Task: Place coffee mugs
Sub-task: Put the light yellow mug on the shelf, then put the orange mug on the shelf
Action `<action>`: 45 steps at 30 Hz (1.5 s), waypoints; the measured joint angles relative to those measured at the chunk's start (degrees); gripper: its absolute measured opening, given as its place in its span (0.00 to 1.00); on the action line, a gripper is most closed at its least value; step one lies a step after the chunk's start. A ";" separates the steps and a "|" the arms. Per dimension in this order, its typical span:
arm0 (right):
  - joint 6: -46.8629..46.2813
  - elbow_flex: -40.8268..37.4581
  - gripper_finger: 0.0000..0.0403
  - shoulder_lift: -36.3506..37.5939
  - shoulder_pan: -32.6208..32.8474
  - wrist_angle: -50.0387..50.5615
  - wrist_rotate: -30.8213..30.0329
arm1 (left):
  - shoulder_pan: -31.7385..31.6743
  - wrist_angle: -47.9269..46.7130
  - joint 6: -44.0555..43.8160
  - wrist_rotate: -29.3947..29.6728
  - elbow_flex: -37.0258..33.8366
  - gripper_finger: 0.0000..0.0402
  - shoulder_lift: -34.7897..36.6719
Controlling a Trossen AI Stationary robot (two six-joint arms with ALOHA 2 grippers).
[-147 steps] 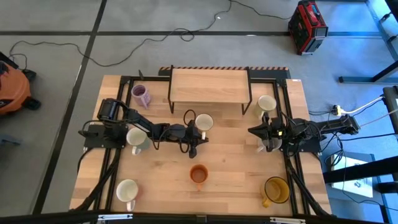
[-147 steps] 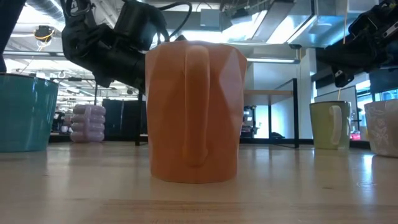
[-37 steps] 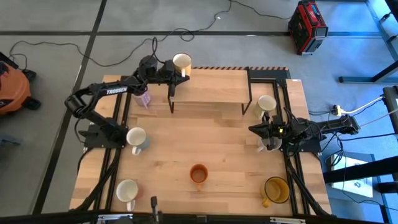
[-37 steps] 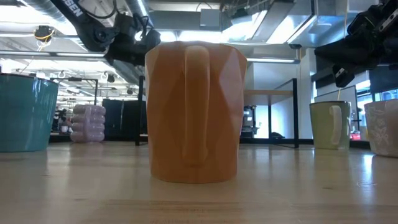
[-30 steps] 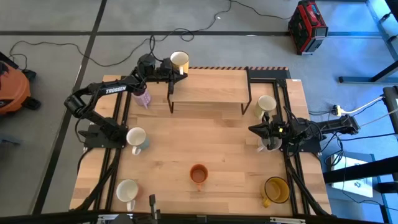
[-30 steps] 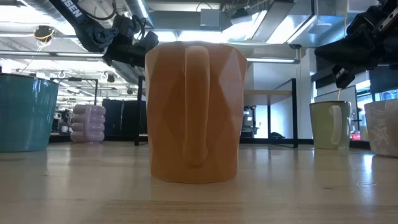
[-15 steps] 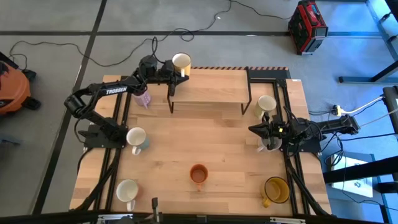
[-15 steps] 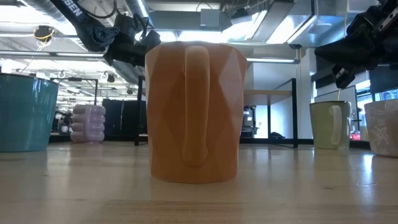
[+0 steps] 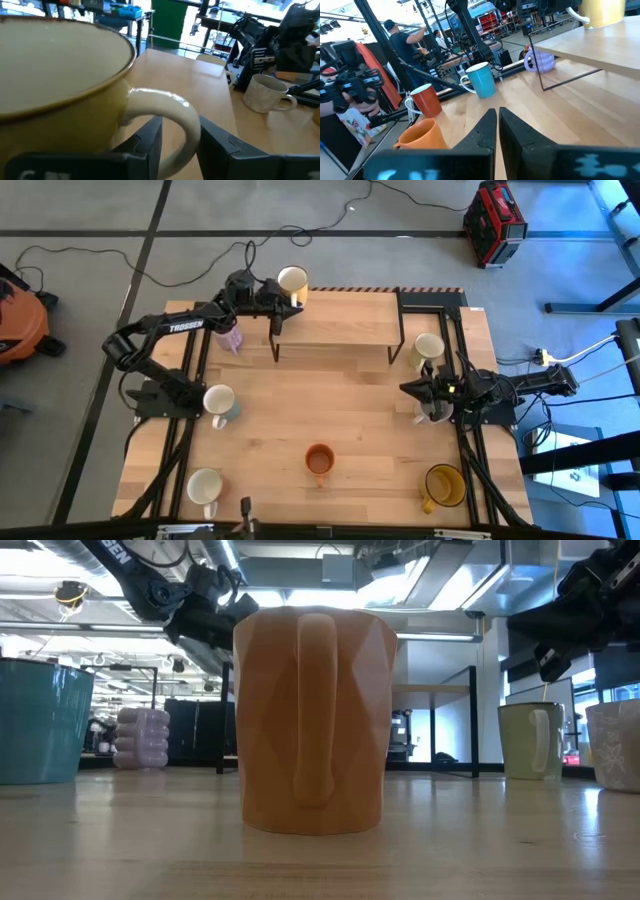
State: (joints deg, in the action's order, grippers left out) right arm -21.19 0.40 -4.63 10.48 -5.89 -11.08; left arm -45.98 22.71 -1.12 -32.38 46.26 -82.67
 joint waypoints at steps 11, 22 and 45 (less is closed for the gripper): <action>0.00 0.02 0.02 -0.02 0.00 0.00 0.25 | 0.00 -6.74 3.20 3.81 0.00 0.28 4.12; 0.00 0.02 0.02 -0.02 0.00 0.02 0.65 | -0.02 -14.41 6.19 7.80 0.00 0.28 9.25; -0.25 0.02 0.02 -0.01 0.02 -0.50 0.82 | 17.37 -18.60 -4.61 4.74 0.00 0.28 23.98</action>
State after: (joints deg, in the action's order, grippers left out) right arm -21.44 0.42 -4.64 10.50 -6.39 -10.26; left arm -28.60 4.12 -5.72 -27.63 46.26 -58.70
